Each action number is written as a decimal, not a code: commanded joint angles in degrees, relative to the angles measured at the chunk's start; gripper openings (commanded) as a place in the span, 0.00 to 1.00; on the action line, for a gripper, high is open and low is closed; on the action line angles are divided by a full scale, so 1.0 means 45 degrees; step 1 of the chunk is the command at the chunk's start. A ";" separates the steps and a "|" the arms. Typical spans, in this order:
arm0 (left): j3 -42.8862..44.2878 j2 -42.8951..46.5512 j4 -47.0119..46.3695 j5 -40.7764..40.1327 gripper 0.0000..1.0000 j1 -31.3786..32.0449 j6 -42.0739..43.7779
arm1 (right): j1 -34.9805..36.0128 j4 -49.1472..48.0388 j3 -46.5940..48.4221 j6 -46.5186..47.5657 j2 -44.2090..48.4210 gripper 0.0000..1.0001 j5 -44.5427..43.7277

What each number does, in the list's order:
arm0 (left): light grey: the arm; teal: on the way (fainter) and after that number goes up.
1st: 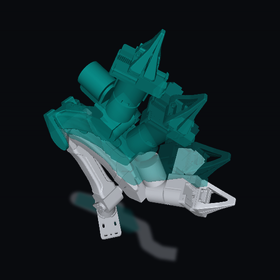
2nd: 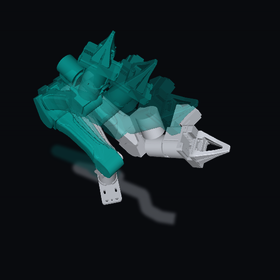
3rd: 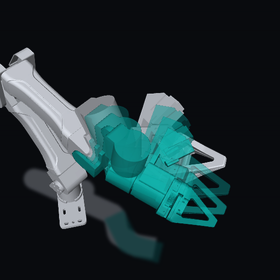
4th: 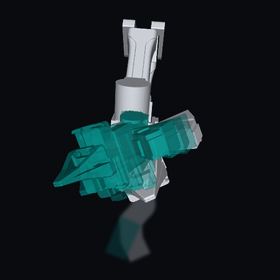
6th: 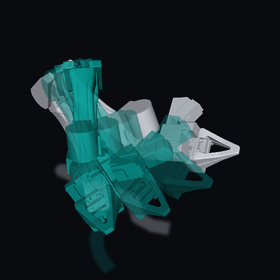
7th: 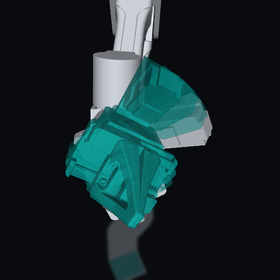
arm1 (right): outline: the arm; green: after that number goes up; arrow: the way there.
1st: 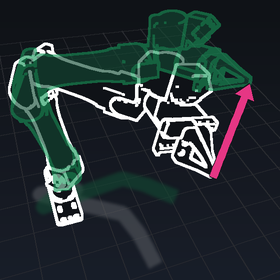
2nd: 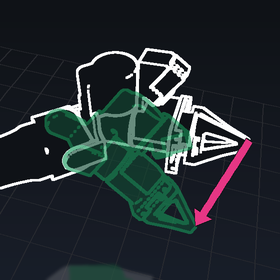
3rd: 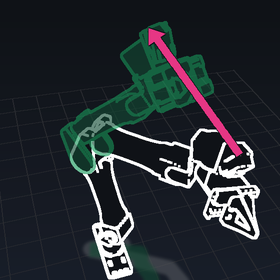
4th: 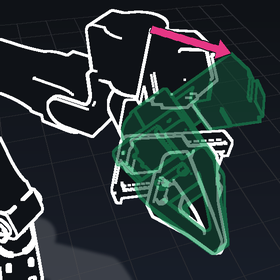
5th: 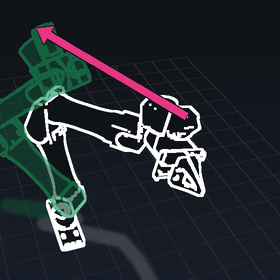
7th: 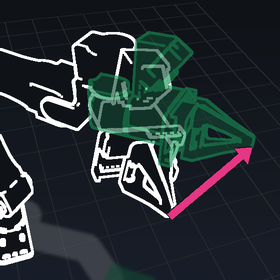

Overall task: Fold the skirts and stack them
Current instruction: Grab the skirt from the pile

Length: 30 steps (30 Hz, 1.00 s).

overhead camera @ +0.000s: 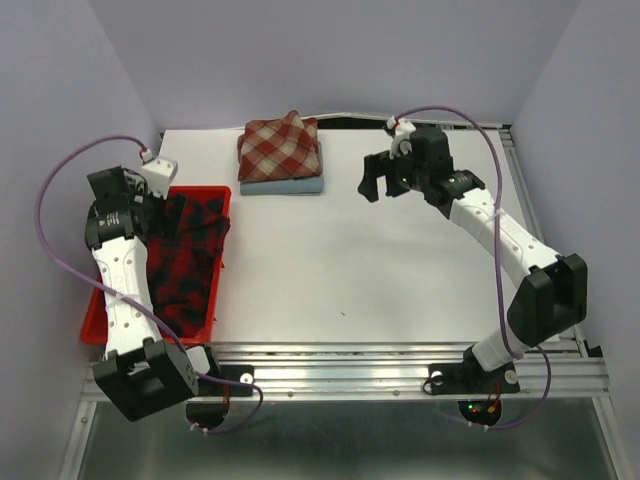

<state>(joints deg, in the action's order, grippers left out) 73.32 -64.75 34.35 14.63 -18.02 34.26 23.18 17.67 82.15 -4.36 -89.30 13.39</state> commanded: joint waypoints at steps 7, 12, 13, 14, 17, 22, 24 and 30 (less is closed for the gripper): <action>-0.3754 -0.1723 -0.0248 -0.1785 0.98 -0.0956 0.4983 | -0.0170 0.1991 -0.2142 0.0656 0.0937 1.00 0.0443; -0.2936 -0.2232 0.0351 -0.2625 0.98 -0.0956 0.6368 | -0.0170 0.2479 -0.1909 0.0813 0.0879 1.00 0.0306; -0.2547 -0.2155 0.0568 -0.2704 0.98 -0.0956 0.6526 | -0.0170 0.2576 -0.1869 0.0813 0.0879 1.00 0.0287; -0.2408 -0.2076 0.0976 -0.2840 0.98 -0.0956 0.6817 | -0.0170 0.2596 -0.1811 0.0832 0.0859 1.00 0.0287; -0.2328 -0.1590 0.1331 -0.3133 0.98 -0.1054 0.7598 | -0.0170 0.2752 -0.1674 0.0813 0.0762 1.00 0.0326; -0.3168 -0.1431 0.0766 -0.5028 0.98 -0.1346 0.9940 | -0.0170 0.3103 -0.1226 0.0832 0.0469 1.00 0.0365; -0.2605 -0.1936 0.1036 -0.5088 0.98 -0.1812 1.0314 | -0.0170 0.3143 -0.1185 0.0813 0.0430 1.00 0.0307; -0.1860 -0.3012 0.0748 -0.5205 0.96 -0.2869 1.0921 | -0.0170 0.3143 -0.1322 0.0813 0.0372 1.00 0.0306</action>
<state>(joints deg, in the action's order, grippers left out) 61.71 -76.23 38.48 -6.87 -28.75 78.96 22.83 31.75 74.22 -1.28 -87.55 14.44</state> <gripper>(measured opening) 0.963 0.999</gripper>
